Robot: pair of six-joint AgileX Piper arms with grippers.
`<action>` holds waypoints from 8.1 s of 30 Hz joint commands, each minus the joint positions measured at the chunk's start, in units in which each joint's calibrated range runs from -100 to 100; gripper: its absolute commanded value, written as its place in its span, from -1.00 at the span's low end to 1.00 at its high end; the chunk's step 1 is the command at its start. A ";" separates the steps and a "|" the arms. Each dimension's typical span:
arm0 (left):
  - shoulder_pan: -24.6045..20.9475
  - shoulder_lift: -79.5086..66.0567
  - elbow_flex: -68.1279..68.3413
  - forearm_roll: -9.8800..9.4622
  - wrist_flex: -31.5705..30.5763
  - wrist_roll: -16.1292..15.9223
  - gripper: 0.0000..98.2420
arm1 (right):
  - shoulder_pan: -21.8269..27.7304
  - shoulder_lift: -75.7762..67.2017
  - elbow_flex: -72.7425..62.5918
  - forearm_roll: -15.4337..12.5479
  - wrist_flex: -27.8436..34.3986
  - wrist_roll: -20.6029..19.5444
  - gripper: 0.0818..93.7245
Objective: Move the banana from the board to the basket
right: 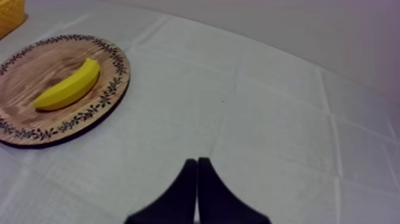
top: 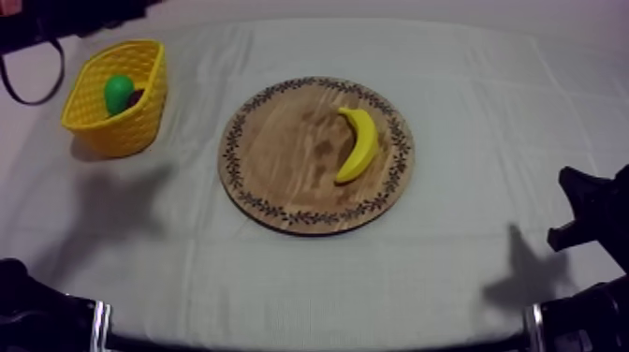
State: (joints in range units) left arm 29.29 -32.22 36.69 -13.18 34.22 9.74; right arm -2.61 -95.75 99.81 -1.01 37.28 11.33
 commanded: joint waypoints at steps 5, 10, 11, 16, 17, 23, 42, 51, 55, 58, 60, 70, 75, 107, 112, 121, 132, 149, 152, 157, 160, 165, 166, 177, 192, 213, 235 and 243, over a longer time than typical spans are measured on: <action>6.01 6.86 -0.18 -0.20 0.30 3.08 -1.00 | 0.01 0.00 -0.03 0.01 -0.02 0.02 -0.99; 8.16 12.12 -3.78 -0.23 2.72 5.26 -1.00 | 0.01 0.00 -0.03 0.01 -0.02 0.02 -0.99; 8.58 13.25 -5.05 -0.20 3.84 5.74 -1.00 | 0.01 0.00 -0.03 0.01 -0.02 0.03 -0.99; 10.62 19.42 -12.61 0.04 10.83 7.86 -1.00 | 0.01 0.00 -0.03 0.01 -0.02 0.03 -0.99; 10.97 20.74 -14.17 0.11 12.12 8.22 -1.00 | 0.01 0.00 -0.03 0.01 -0.02 0.01 -0.99; 12.88 29.65 -25.29 0.64 21.02 10.33 -1.00 | 0.01 0.00 -0.03 0.01 -0.02 0.02 -0.99; 12.94 53.08 -51.15 1.62 38.57 18.25 -0.28 | 0.01 0.00 -0.03 0.01 -0.02 0.03 -0.99; 11.33 55.96 -53.53 4.95 40.27 17.54 0.54 | 0.01 0.00 -0.03 0.01 -0.02 0.03 -0.99; 10.67 57.61 -54.04 5.25 40.40 17.75 0.59 | 0.01 0.00 -0.03 0.01 -0.02 0.03 -0.99; 10.48 58.99 -54.23 5.11 40.43 17.95 0.60 | 0.01 0.00 -0.03 0.01 -0.02 0.03 -0.99; 10.31 59.79 -54.24 5.05 40.39 18.04 0.60 | 0.01 0.00 -0.03 0.01 -0.02 0.03 -0.99; 9.41 64.54 -54.25 5.20 39.62 18.25 0.54 | 0.01 0.00 -0.03 0.01 -0.02 0.03 -0.99; 8.80 67.83 -55.15 5.77 39.66 17.79 0.50 | 0.01 0.00 -0.03 0.01 -0.02 0.03 -0.99; 7.01 85.62 -73.00 13.76 51.88 13.99 0.43 | 0.01 0.00 -0.03 0.01 -0.02 0.00 -0.99; 6.78 88.25 -77.31 14.40 54.56 13.26 0.36 | 0.01 0.00 -0.03 0.01 -0.02 0.02 -0.99; 5.90 91.94 -80.40 16.50 59.43 11.90 0.22 | 0.01 0.00 -0.03 0.01 -0.02 0.03 -0.99; 5.77 94.12 -83.01 17.46 61.90 11.42 0.10 | 0.01 0.00 -0.03 0.01 -0.02 0.03 -0.99; 5.17 91.09 -80.09 17.12 60.57 7.89 -0.98 | 0.01 0.00 -0.03 0.01 -0.02 0.03 -0.99; 4.19 88.07 -78.44 16.75 59.82 7.23 -0.99 | 0.01 0.00 -0.03 0.01 -0.02 0.03 -0.99; 2.23 80.25 -74.41 15.34 57.11 6.06 -1.00 | 0.01 0.00 -0.03 0.01 -0.02 0.03 -0.99; 0.77 74.40 -71.15 14.41 54.48 5.59 -1.00 | 0.01 0.00 -0.03 0.01 -0.02 0.03 -0.99; -1.40 64.11 -65.75 12.03 49.11 5.44 -1.00 | 0.01 0.00 -0.03 0.01 -0.02 0.03 -0.99; -1.77 62.03 -64.63 11.36 48.01 5.52 -1.00 | 0.01 0.00 -0.03 0.01 -0.02 0.03 -0.99; -7.58 42.21 -53.69 5.25 38.65 6.20 -1.00 | 0.01 0.00 -0.03 0.01 -0.02 0.03 -0.99; -20.26 34.80 -40.53 1.15 28.39 4.87 -1.00 | 0.01 0.00 -0.03 0.01 -0.02 0.03 -0.99; -26.30 41.15 -26.21 -2.67 27.25 6.22 -1.00 | 0.01 0.00 -0.03 0.01 -0.02 0.03 -0.99; -26.92 40.74 -19.57 -2.07 31.24 8.01 0.20 | 0.01 0.00 -0.03 0.01 -0.02 0.03 -0.99; -26.76 32.19 -20.79 -1.59 28.93 7.42 0.07 | 0.01 0.00 -0.03 0.01 -0.02 0.03 -0.99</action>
State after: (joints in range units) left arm 2.51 2.38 15.83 -14.83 63.70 17.28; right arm -2.61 -95.75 99.81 -1.01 37.26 11.34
